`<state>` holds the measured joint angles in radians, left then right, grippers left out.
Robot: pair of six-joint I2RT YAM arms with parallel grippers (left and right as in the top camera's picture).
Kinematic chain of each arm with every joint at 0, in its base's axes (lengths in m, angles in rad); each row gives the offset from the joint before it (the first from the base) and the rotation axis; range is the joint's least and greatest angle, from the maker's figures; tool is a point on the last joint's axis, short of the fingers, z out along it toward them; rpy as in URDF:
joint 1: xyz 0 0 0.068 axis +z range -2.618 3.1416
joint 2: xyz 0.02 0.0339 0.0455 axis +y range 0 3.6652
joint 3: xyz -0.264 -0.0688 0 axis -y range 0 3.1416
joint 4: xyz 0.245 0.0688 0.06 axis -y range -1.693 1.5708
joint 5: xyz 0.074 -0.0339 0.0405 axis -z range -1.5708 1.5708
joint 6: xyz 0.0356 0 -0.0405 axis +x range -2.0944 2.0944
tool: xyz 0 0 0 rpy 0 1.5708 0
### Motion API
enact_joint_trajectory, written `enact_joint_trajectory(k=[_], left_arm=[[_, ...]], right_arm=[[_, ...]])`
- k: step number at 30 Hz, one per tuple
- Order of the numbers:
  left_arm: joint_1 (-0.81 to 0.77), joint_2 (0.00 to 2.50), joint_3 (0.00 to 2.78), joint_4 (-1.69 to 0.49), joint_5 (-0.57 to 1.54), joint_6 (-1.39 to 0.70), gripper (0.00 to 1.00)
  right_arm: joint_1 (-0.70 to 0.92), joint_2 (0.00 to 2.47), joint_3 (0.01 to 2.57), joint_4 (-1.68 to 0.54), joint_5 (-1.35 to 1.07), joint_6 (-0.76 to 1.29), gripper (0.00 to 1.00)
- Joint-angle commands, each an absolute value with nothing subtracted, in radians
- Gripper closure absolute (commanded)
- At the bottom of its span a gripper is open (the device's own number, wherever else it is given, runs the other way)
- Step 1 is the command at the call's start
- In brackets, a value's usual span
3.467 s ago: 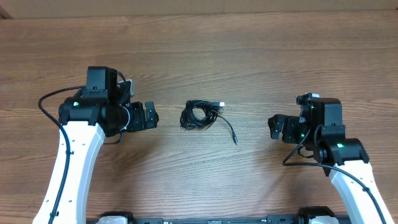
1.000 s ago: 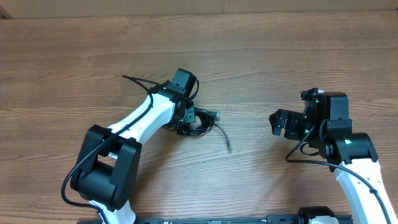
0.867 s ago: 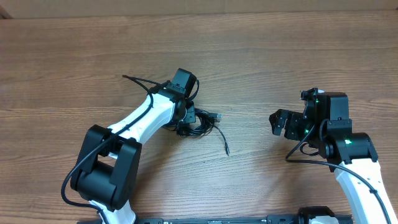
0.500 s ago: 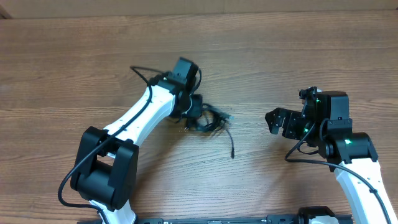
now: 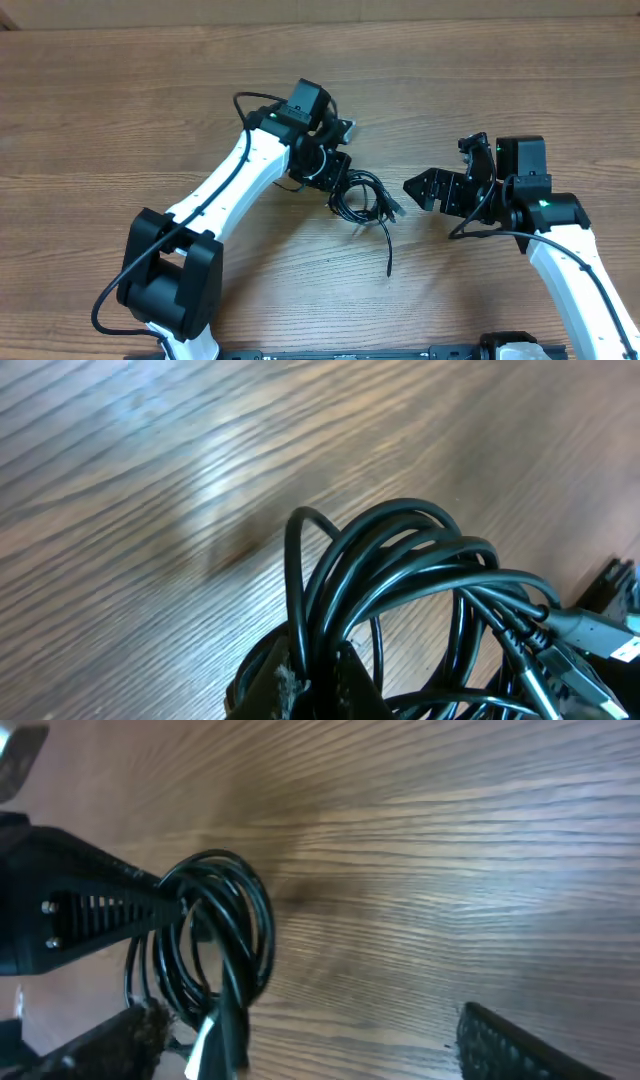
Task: Untangle cables
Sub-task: 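Lift the bundle with the left gripper toward the right gripper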
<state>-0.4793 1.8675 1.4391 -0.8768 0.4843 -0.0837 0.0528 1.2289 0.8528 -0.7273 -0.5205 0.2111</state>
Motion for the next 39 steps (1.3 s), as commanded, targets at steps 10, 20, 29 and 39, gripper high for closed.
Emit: enact_joint_trajectory(k=[10,20,29,39], left_arm=[[-0.596,1.849,1.468,-0.725,0.556,-0.022,0.96],[-0.597,1.849,1.469,-0.704,0.616,-0.022,0.96],[-0.596,1.849,1.469,-0.695,0.678,-0.022,0.96],[-0.595,1.849,1.469,-0.710,0.620,-0.022,0.96]], right_arm=[[0.083,1.261,0.883,-0.739,-0.560,0.208,0.41],[0.092,1.261,0.883,-0.756,-0.532,0.208,0.68],[0.092,1.261,0.883,-0.760,-0.498,0.208,0.78],[0.091,1.261,0.883,-0.775,-0.444,0.208,0.87]])
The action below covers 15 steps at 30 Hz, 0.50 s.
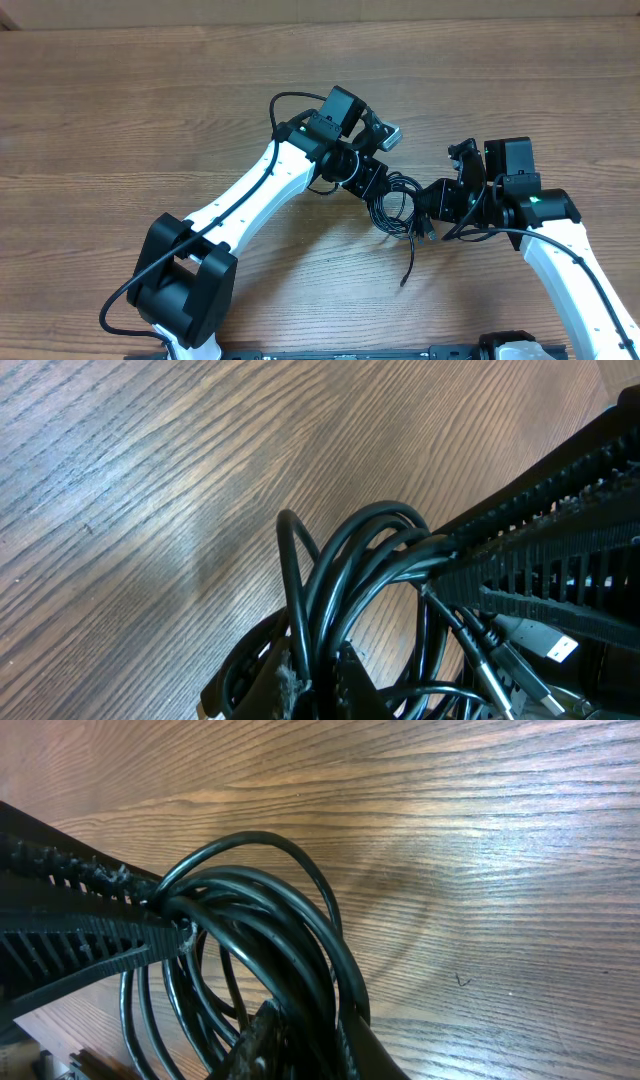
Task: Untangle cables
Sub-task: 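Lift the bundle with the left gripper toward the right gripper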
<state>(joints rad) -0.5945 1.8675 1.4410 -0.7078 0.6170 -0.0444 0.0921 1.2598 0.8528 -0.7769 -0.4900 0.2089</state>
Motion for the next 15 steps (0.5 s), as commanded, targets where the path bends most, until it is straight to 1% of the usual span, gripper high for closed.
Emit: enact_joint_trajectory(k=[1,2,4,10,11,12,13,15], left_arm=[[-0.595,1.849,1.469,-0.710,0.620,-0.022,0.96],[-0.595,1.849,1.469,-0.710,0.620,-0.022,0.96],[-0.595,1.849,1.469,-0.711,0.619,-0.022,0.96],[-0.589,1.849,1.469,-0.714,0.579,-0.027,0.96],[-0.588,1.849,1.469,-0.714,0.565,-0.035,0.96],[-0.587,1.849,1.469,-0.714,0.548,-0.043,0.96],[-0.587,1.849,1.469,-0.715,0.530,-0.056,0.96],[-0.587,1.849,1.469,-0.714,0.520,-0.064,0.96]], right_arm=[[0.091,1.261,0.883,-0.775,-0.443,0.208,0.87],[0.091,1.261,0.883,-0.776,-0.435,0.208,0.90],[0.091,1.261,0.883,-0.787,-0.397,0.209,0.92],[0.091,1.261,0.883,-0.839,-0.318,0.209,0.92],[0.091,1.261,0.883,-0.844,-0.314,0.208,0.91],[0.091,1.261,0.883,-0.848,-0.314,0.208,0.83],[0.091,1.261,0.883,-0.849,-0.315,0.209,0.79],[0.091,1.261,0.883,-0.848,-0.315,0.209,0.80]])
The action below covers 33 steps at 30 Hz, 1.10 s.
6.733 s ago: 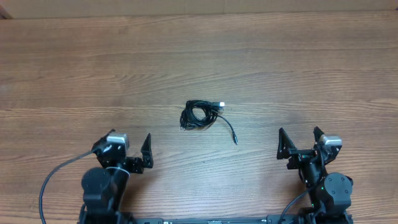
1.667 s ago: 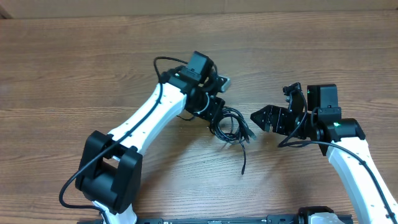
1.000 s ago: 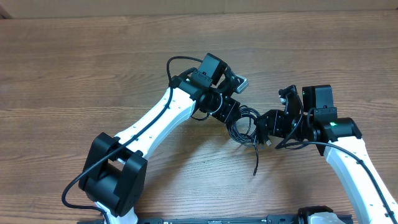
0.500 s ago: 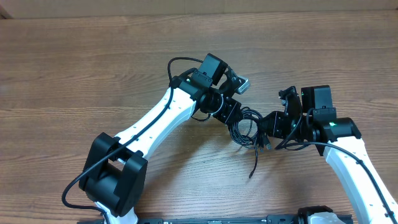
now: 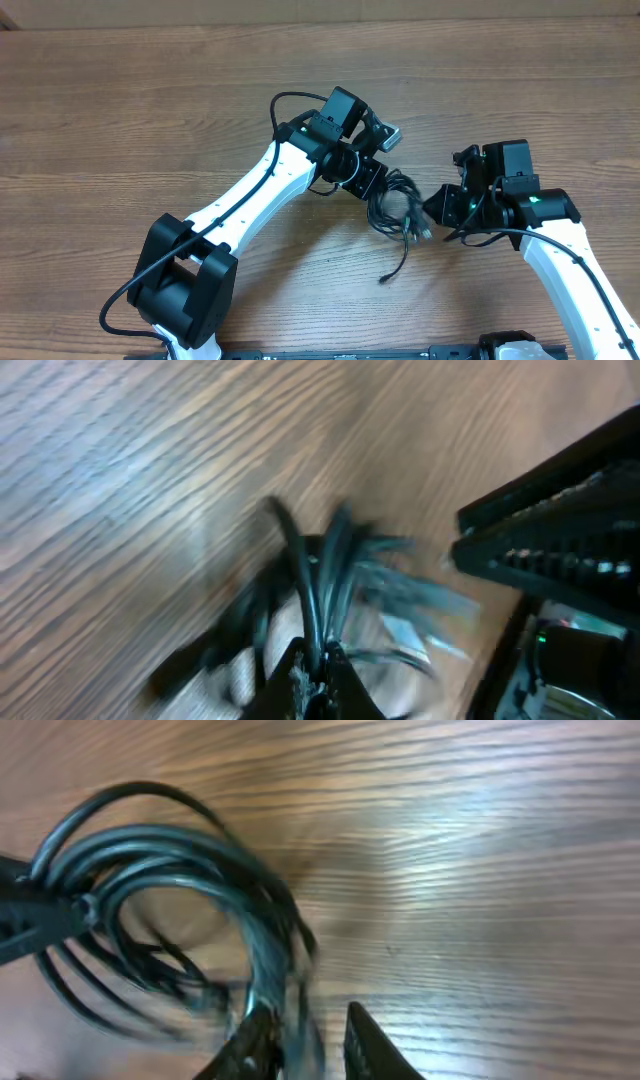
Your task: Untangle cables
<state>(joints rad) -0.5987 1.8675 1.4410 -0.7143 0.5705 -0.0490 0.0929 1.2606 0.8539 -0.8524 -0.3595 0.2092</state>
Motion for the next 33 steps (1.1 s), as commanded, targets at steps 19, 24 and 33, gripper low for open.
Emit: enact_joint_trajectory(k=[19,24,33], left_arm=[[-0.581,1.849,1.469,-0.685,0.764,-0.059,0.96],[-0.574,1.849,1.469,-0.656,0.898,-0.083,0.96],[-0.567,1.850,1.469,-0.646,0.975,-0.139,0.96]], right_arm=[[0.092,1.261,0.822,-0.724,-0.360,0.208,0.62],[0.092,1.272,0.772,-0.660,-0.362,0.208,0.62],[0.092,1.285,0.752,-0.628,-0.427,0.208,0.66]])
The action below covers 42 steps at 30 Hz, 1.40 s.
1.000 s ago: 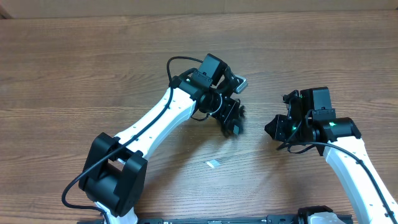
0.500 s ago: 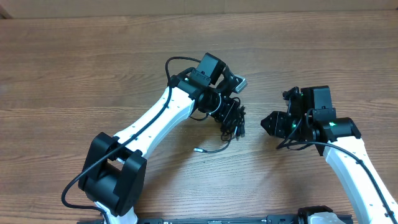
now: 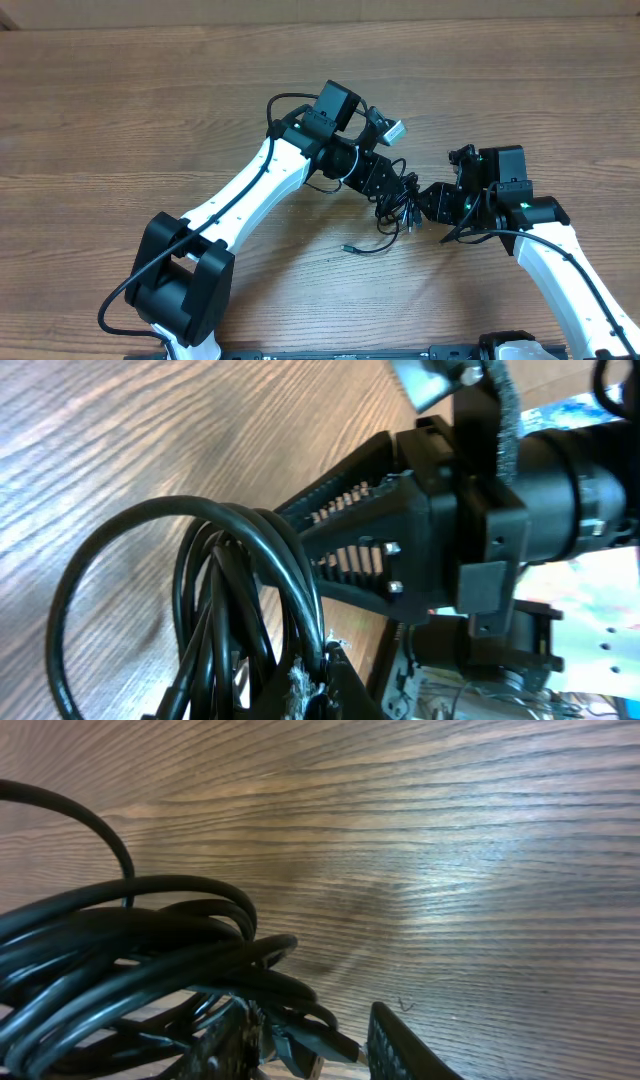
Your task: Untangle cables
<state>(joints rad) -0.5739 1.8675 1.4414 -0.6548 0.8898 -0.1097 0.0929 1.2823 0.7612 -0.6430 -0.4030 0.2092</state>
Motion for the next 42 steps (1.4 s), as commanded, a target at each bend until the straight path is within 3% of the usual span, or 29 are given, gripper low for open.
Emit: enact_joint_trajectory(k=[1,7,18,24,34,35,39,42], left_arm=[[-0.567,1.850,1.469,-0.645,0.995,-0.139,0.96],[-0.567,1.850,1.469,-0.629,1.090,-0.139,0.96],[-0.556,1.850,1.469,-0.630,1.083,-0.150,0.96],[-0.479,1.850,1.469,-0.614,1.081,-0.283,0.96],[-0.373,1.850,1.469,-0.511,1.410,-0.393,0.96],[-0.364,1.850,1.469,-0.511,1.450,-0.393,0.96],[-0.362,1.850,1.469,-0.511,1.507,-0.393,0.96],[-0.362,1.850,1.469,-0.511,1.533,-0.393,0.96]], right_arm=[[0.092,1.285,0.752,-0.621,-0.428,0.208,0.66],[0.092,1.285,0.752,-0.613,-0.433,0.209,0.66],[0.092,1.285,0.752,-0.543,-0.505,0.208,0.66],[0.092,1.285,0.752,-0.467,-0.556,0.208,0.65],[0.092,1.285,0.752,-0.374,-0.602,0.173,0.65],[0.092,1.285,0.752,-0.348,-0.723,0.068,0.59],[0.092,1.285,0.752,-0.315,-0.815,-0.060,0.46],[0.092,1.285,0.752,-0.299,-0.829,-0.104,0.43]])
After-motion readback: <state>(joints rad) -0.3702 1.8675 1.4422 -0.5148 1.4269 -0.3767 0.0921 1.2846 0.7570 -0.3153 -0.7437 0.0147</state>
